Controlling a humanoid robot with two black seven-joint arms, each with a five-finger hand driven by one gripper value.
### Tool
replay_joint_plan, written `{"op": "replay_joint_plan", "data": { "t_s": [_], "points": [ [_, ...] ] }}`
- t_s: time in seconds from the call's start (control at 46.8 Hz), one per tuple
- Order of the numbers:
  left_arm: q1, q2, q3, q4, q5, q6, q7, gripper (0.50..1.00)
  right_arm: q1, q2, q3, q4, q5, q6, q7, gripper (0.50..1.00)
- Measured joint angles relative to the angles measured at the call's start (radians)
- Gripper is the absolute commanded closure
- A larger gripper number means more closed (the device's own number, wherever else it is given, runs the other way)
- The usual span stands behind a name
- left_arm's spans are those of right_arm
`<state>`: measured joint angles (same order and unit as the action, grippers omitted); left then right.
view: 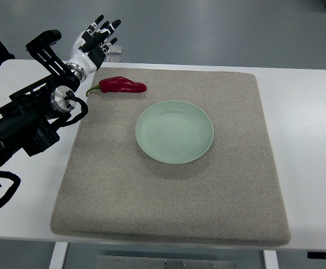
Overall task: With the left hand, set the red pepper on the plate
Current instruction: 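Reach the left hand toward the red pepper beside the plate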
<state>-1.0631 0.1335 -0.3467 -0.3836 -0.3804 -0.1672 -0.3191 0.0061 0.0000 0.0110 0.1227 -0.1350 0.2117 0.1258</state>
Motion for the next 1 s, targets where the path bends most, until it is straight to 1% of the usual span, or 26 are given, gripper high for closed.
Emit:
{"op": "replay_joint_plan", "data": {
  "t_s": [0.235, 0.684, 0.855, 1.004],
  "points": [
    [0.0, 0.0, -0.001, 0.0, 0.0, -0.009, -0.015, 0.508, 0.0, 0.0, 0.0, 0.0, 0.0, 0.0, 0.0, 0.572],
    [-0.003, 0.0, 0.001, 0.005, 0.0, -0.013, -0.015, 0.506, 0.0, 0.0, 0.0, 0.0, 0.0, 0.0, 0.0, 0.572],
    [-0.006, 0.002, 0.001, 0.007, 0.001, -0.061, -0.015, 0.508, 0.0, 0.0, 0.0, 0.0, 0.0, 0.0, 0.0, 0.572],
    [-0.011, 0.011, 0.004, 0.009, 0.002, -0.064, -0.015, 0.508, 0.0, 0.0, 0.0, 0.0, 0.0, 0.0, 0.0, 0.572]
  ]
}}
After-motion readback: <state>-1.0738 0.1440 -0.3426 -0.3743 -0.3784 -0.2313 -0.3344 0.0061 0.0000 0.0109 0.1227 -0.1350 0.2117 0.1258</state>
